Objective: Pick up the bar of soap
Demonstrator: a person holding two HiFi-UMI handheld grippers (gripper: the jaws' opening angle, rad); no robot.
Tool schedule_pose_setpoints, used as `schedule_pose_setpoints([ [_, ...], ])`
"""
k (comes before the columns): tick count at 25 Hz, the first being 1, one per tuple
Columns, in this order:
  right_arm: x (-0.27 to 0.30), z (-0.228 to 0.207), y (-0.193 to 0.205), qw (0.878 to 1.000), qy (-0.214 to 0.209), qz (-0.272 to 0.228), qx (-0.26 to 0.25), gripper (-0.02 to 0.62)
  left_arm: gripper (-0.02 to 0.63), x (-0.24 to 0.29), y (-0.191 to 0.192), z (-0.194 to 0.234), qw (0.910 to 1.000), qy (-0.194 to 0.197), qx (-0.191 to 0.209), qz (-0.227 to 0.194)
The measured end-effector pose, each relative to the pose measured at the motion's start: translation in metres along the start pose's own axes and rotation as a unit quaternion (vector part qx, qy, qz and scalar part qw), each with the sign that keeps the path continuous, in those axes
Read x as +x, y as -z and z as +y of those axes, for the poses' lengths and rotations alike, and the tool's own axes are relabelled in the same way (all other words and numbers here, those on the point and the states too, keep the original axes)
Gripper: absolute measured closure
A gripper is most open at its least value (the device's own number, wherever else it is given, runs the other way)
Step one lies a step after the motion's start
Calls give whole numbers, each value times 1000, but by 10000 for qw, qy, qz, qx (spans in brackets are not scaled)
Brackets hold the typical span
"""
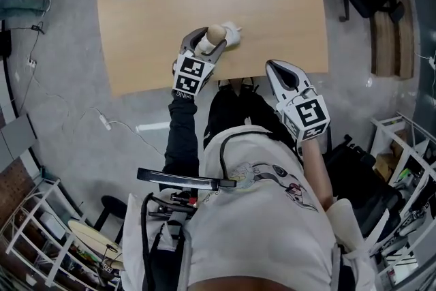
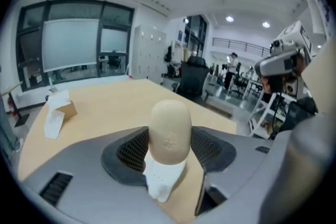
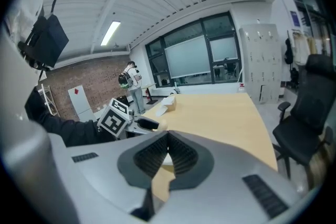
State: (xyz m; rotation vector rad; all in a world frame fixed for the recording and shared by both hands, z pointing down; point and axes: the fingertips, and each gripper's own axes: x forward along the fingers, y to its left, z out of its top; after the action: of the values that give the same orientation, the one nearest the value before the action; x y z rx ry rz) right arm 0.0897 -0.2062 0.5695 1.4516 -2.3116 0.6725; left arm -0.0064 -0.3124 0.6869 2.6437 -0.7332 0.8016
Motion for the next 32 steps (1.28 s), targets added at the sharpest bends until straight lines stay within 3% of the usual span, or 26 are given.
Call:
schedule_pose_setpoints([
  [3, -7, 3, -11, 9998, 25, -194, -18, 592, 342, -29, -33, -4, 9974, -212, -368, -579],
  [9, -14, 1, -57, 9952, 149, -936, -230, 592, 342, -88, -102, -10, 9837, -724, -429, -1588],
  [16, -25, 17, -104, 9869, 14, -1531, -514, 591, 342, -157, -155, -25, 9630, -1119, -475, -2404],
  [25, -36, 32, -160, 9711, 129, -2229, -845, 592, 342, -217, -192, -21, 9354, -1721, -382, -3064],
  [32, -42, 29, -177, 9629, 352, -2529, -870, 592, 342, -227, -201, -23, 9286, -1814, -314, -3220],
])
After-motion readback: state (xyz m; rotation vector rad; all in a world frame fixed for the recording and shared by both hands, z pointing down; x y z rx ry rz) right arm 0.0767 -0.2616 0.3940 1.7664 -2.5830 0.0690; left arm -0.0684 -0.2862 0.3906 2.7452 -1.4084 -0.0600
